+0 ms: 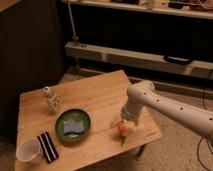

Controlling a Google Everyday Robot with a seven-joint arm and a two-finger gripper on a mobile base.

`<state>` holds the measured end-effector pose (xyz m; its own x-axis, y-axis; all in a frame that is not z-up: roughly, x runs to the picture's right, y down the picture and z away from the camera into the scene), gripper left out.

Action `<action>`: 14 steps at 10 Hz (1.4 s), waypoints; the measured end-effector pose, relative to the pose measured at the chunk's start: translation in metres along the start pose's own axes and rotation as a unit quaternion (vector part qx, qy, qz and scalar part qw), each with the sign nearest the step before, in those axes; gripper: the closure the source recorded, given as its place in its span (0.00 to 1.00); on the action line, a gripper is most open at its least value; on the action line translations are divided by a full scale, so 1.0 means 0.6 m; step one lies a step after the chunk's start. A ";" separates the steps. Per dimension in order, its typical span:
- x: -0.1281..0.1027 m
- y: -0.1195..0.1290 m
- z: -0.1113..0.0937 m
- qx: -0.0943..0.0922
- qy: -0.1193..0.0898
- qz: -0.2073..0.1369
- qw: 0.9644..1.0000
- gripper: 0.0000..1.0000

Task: Pick up the ceramic cup

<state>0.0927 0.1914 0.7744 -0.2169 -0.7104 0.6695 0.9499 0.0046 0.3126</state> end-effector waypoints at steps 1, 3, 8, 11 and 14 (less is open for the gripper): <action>-0.002 -0.035 -0.012 0.001 0.006 -0.013 1.000 0.20; -0.013 -0.152 -0.030 0.001 0.016 -0.054 0.998 0.20; -0.075 -0.422 -0.036 -0.010 0.025 -0.161 0.987 0.20; -0.083 -0.593 -0.078 -0.014 0.035 -0.217 0.975 0.20; -0.076 -0.668 -0.125 -0.021 0.033 -0.246 0.969 0.20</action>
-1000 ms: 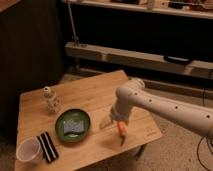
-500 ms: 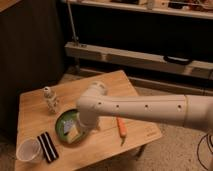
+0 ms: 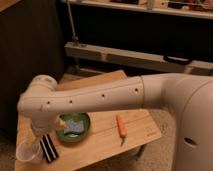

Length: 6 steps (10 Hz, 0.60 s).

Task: Pick up the ceramic cup

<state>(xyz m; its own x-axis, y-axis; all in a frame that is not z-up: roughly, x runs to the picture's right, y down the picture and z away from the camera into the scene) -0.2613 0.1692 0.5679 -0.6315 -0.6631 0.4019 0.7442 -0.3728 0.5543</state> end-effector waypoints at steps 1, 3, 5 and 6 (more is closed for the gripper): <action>0.006 -0.005 -0.003 -0.001 -0.005 -0.003 1.000 0.20; 0.017 -0.005 0.016 -0.004 -0.014 -0.006 1.000 0.20; 0.029 0.001 0.059 -0.003 -0.013 -0.012 1.000 0.20; 0.037 0.009 0.095 -0.002 -0.009 -0.015 1.000 0.20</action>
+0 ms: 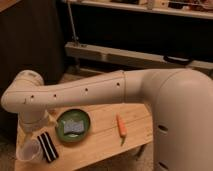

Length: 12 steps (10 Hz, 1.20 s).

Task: Pick up the ceramic cup

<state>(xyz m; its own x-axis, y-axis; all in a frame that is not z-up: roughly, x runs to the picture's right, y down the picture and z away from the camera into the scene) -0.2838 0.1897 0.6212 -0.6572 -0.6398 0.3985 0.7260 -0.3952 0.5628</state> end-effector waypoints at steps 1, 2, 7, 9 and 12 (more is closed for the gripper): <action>0.011 0.001 0.033 0.002 0.005 -0.002 1.000 0.20; 0.027 0.000 0.060 0.003 0.011 -0.005 1.000 0.20; 0.047 0.009 0.147 -0.003 0.006 -0.017 1.000 0.28; 0.040 0.016 0.163 -0.013 0.002 -0.019 1.000 0.47; 0.018 0.027 0.172 -0.020 -0.001 -0.028 0.999 0.75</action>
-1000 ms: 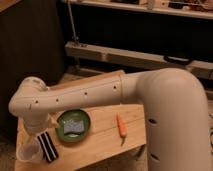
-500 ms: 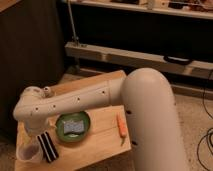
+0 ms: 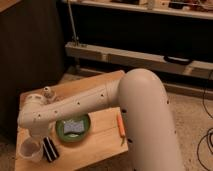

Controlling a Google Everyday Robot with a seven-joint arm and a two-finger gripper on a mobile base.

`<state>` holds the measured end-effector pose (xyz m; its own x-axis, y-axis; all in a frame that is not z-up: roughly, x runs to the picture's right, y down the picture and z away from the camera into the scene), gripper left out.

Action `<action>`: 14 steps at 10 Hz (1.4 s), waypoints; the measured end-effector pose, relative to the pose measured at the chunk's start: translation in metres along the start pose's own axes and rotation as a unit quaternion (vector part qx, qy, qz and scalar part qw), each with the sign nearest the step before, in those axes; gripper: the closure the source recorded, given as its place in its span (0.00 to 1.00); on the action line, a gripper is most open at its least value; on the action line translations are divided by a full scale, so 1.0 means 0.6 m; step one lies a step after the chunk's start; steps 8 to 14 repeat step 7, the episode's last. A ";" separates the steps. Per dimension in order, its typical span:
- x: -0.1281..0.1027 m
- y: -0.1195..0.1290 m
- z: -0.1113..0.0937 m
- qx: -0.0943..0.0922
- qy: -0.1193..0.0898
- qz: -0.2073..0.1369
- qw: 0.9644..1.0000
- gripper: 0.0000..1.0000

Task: Pick up the ceramic cup

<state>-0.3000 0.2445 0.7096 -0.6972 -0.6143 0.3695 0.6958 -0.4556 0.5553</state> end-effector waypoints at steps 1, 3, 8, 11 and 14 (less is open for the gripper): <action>-0.009 0.000 -0.010 0.005 0.004 -0.006 1.000 0.84; -0.033 -0.001 -0.051 0.022 0.012 -0.017 1.000 0.99; -0.082 -0.011 -0.208 0.057 0.035 -0.036 0.997 1.00; -0.082 -0.011 -0.208 0.057 0.035 -0.036 0.997 1.00; -0.082 -0.011 -0.208 0.057 0.035 -0.036 0.997 1.00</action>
